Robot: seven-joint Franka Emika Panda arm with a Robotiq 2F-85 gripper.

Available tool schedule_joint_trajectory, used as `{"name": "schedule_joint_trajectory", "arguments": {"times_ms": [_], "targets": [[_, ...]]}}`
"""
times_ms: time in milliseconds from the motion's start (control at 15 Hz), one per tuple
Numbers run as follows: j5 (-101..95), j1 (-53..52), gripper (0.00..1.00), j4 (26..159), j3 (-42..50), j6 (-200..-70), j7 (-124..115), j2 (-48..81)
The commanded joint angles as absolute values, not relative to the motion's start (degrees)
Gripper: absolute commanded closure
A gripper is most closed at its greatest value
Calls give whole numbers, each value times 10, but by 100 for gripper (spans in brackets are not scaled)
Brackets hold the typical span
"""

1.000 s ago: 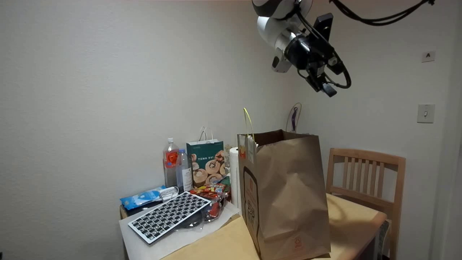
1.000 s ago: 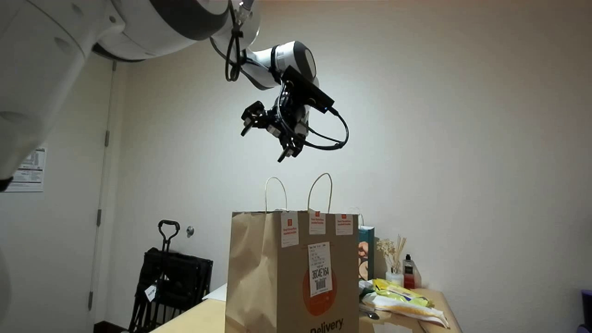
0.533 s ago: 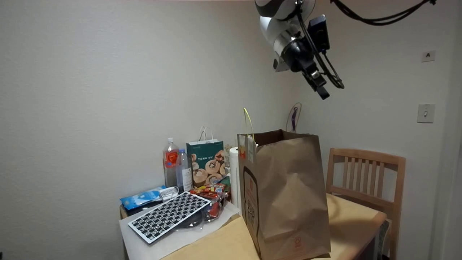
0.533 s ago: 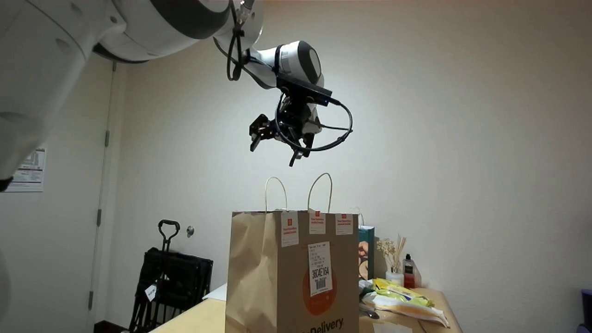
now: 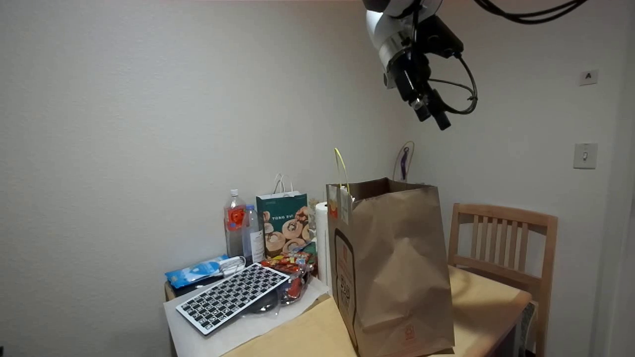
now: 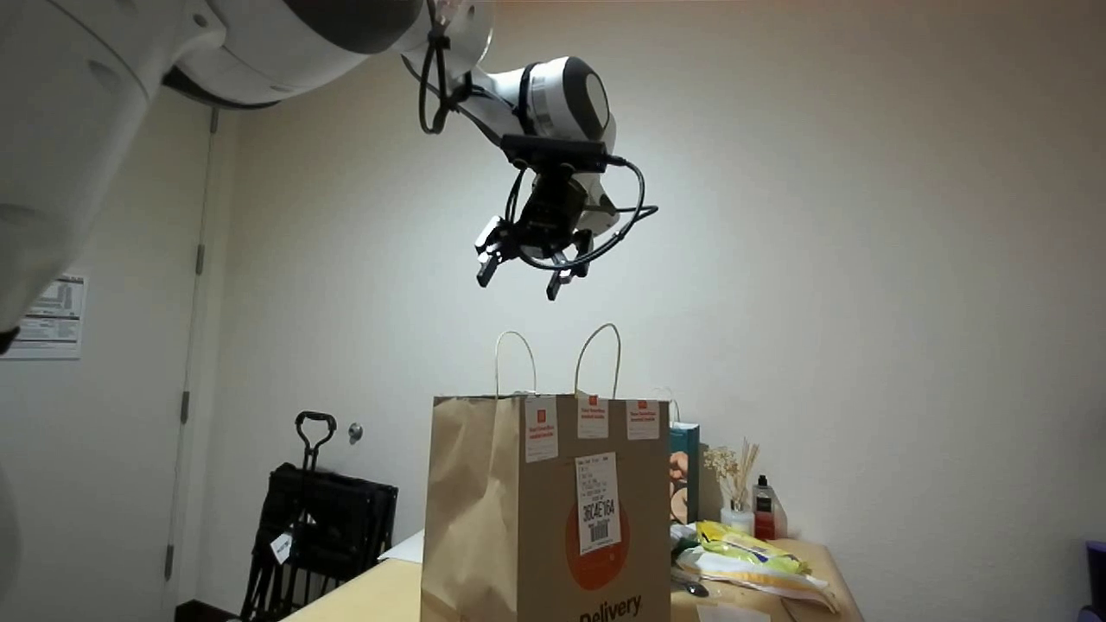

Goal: Move the paper bag

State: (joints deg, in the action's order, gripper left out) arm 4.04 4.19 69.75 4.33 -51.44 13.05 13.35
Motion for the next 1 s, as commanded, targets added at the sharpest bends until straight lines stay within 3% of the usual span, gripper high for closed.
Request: {"name": "schedule_joint_trajectory", "arguments": {"times_ms": [0, 600, 933], "targets": [[40, 41, 0, 698, 43, -514, 127, 133], [0, 27, 0, 744, 47, -625, 19, 140], [-9, 30, 0, 723, 43, -605, 48, 154]]}}
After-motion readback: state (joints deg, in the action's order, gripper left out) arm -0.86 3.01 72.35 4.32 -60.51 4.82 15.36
